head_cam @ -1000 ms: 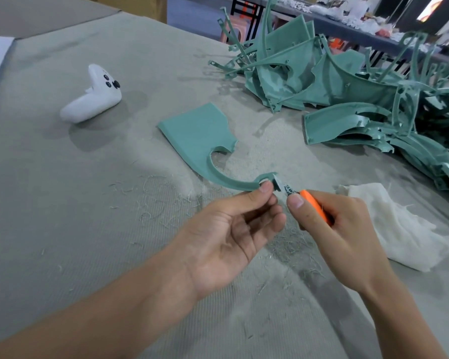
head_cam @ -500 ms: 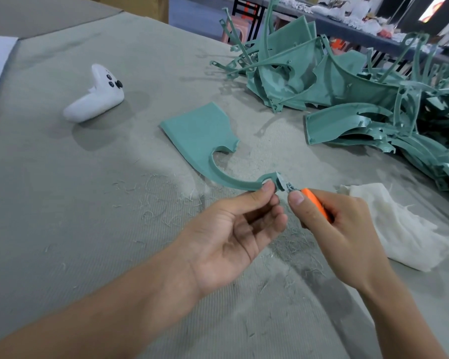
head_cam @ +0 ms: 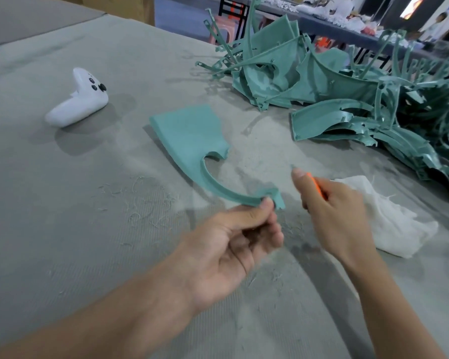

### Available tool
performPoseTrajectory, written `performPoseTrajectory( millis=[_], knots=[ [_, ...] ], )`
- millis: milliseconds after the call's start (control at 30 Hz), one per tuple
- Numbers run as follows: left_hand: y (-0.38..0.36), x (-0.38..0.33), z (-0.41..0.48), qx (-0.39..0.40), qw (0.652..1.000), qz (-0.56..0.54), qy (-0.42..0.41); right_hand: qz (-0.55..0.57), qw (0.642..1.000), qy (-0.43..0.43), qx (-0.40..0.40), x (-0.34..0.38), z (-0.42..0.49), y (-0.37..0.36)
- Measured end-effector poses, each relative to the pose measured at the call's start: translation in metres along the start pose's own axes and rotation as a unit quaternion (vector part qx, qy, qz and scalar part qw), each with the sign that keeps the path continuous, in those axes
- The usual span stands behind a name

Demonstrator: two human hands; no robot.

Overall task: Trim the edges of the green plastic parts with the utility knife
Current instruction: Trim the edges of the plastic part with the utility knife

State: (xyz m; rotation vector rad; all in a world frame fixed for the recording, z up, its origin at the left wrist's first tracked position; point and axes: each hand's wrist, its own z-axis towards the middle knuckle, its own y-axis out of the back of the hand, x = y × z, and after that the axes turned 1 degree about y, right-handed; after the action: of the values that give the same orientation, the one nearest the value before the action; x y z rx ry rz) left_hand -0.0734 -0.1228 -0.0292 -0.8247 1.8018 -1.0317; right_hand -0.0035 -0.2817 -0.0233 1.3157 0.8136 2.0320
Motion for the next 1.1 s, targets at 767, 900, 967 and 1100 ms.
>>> performPoseTrajectory(
  millis=[767,900,967,1100],
  knots=[
    [0.01,-0.004,0.004,0.067,0.976,0.206,-0.019,0.446,0.856,-0.055,0.255,0.003,0.0,0.014],
    [0.01,-0.006,0.004,0.099,0.955,0.277,-0.03,0.455,0.852,-0.082,0.246,0.002,0.0,0.013],
    [0.009,-0.009,0.003,0.121,0.944,0.305,-0.034,0.448,0.861,-0.085,0.224,0.003,-0.001,0.012],
    [0.007,-0.015,0.002,0.148,0.923,0.35,-0.058,0.438,0.879,-0.085,0.166,0.004,-0.001,0.013]
  ],
)
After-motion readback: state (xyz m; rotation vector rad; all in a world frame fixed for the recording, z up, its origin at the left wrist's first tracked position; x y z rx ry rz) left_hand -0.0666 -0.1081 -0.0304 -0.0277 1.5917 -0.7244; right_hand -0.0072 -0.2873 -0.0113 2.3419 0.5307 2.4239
